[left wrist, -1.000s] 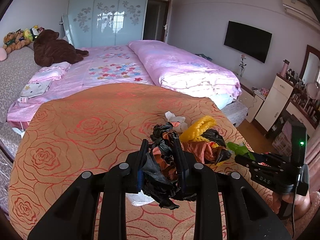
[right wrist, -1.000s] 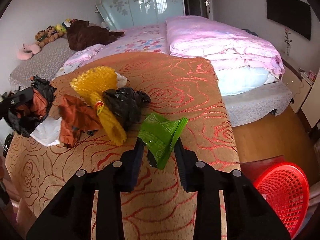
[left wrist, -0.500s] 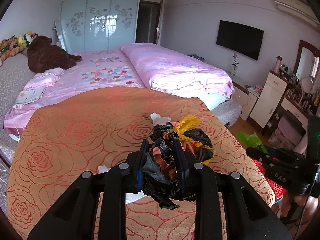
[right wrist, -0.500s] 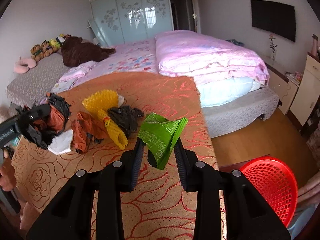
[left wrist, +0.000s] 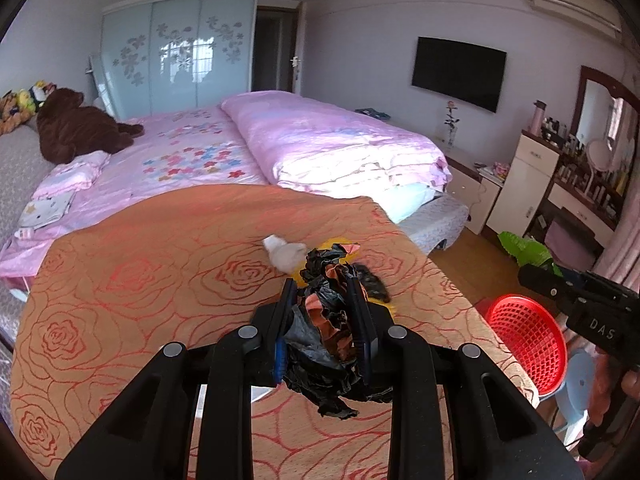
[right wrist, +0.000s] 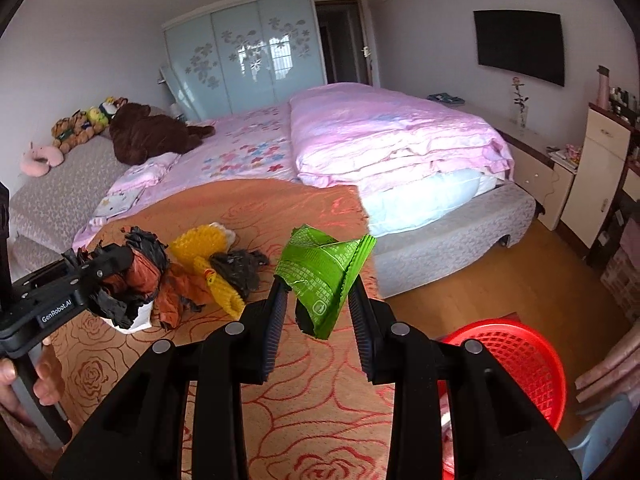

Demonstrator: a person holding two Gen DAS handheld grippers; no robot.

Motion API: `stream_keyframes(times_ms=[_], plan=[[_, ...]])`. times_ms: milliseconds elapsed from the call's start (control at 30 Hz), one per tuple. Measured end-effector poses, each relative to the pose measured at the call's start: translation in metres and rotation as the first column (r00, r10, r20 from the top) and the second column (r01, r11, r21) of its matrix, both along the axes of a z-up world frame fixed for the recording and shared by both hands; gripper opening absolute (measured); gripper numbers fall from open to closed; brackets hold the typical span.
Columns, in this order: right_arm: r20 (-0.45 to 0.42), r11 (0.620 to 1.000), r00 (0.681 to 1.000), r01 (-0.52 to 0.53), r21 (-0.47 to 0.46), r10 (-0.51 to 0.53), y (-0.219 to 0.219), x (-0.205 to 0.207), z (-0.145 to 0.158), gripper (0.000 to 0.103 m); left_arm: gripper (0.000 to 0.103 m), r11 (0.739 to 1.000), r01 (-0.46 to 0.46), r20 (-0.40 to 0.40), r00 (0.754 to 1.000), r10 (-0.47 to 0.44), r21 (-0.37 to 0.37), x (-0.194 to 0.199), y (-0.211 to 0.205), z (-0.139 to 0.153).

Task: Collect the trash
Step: 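Carry both items over the red wastebasket and open both tools to drop them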

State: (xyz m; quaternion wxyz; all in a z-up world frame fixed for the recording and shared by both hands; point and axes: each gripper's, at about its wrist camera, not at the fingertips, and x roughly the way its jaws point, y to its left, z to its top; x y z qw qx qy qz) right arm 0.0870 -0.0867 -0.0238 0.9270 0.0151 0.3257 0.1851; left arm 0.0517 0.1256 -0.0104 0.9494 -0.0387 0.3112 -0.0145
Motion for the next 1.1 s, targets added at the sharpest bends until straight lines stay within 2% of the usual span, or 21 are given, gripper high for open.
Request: stream_keyframes(times_ms=[500, 767, 1100], plan=[[-0.005, 0.988, 0.988, 0.153, -0.015, -0.153, -0.06, -0.006, -0.001, 0.031, 0.025, 0.99, 0.141, -0.01, 0.99, -0.141, 0.014, 0.013, -0.054, -0.006], [-0.01, 0.978, 0.978, 0.209, -0.023, -0.209, -0.088, -0.013, -0.005, 0.032, 0.025, 0.974, 0.227, 0.006, 0.974, -0.227, -0.007, 0.022, -0.085, 0.004], [-0.038, 0.952, 0.952, 0.304, -0.027, -0.305, -0.123, -0.019, -0.018, 0.031, 0.025, 0.942, 0.334, -0.04, 0.942, -0.333, 0.024, 0.04, -0.145, -0.012]])
